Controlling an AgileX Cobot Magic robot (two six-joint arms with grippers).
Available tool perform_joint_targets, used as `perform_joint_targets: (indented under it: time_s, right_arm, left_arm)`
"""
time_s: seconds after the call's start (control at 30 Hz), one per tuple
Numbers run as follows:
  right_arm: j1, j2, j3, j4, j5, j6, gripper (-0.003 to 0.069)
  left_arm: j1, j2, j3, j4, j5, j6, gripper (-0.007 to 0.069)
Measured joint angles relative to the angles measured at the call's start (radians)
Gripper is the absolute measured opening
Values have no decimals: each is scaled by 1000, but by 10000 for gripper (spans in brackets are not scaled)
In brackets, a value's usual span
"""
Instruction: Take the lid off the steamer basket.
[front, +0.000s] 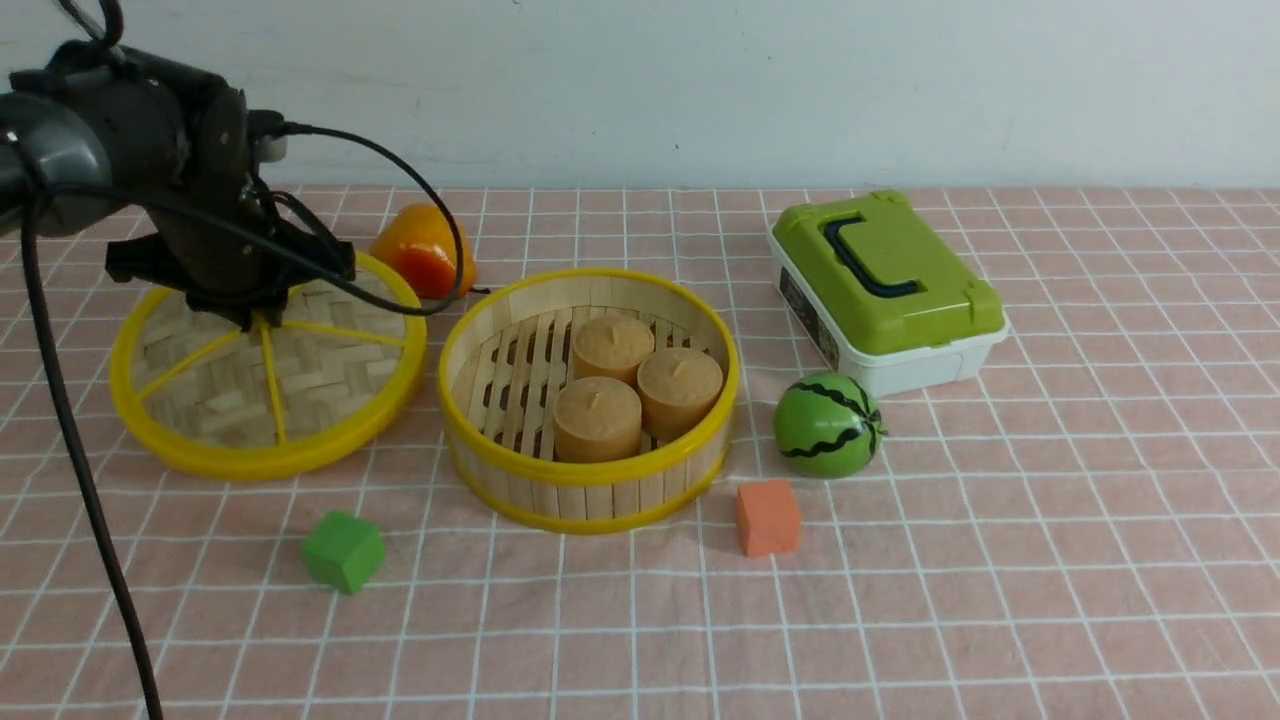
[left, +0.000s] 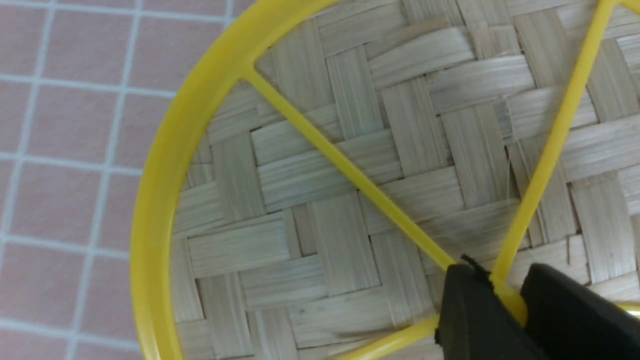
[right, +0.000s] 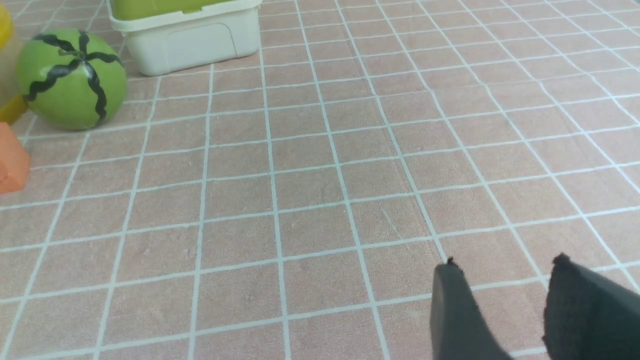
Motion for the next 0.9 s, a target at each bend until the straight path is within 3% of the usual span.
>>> perform_joint_targets:
  time_s: [0.07, 0.23, 0.33, 0.4, 0.67, 0.9]
  right_arm:
    - [0, 0, 0, 0, 0, 0, 241]
    - [0, 0, 0, 0, 0, 0, 241]
    - [0, 0, 0, 0, 0, 0, 241]
    - [0, 0, 0, 0, 0, 0, 241]
    - [0, 0, 0, 0, 0, 0, 241]
    - [0, 0, 0, 0, 0, 0, 241]
  left_arm:
    - [0, 7, 0, -7, -12, -1, 138]
    - [0, -8, 0, -41, -9, -8, 340]
    - [0, -59, 0, -79, 33, -8, 382]
    - [0, -89, 2, -96, 42, -6, 367]
    - [0, -541, 4, -294, 66, 197, -13]
    - [0, -942, 223, -380, -28, 274, -13]
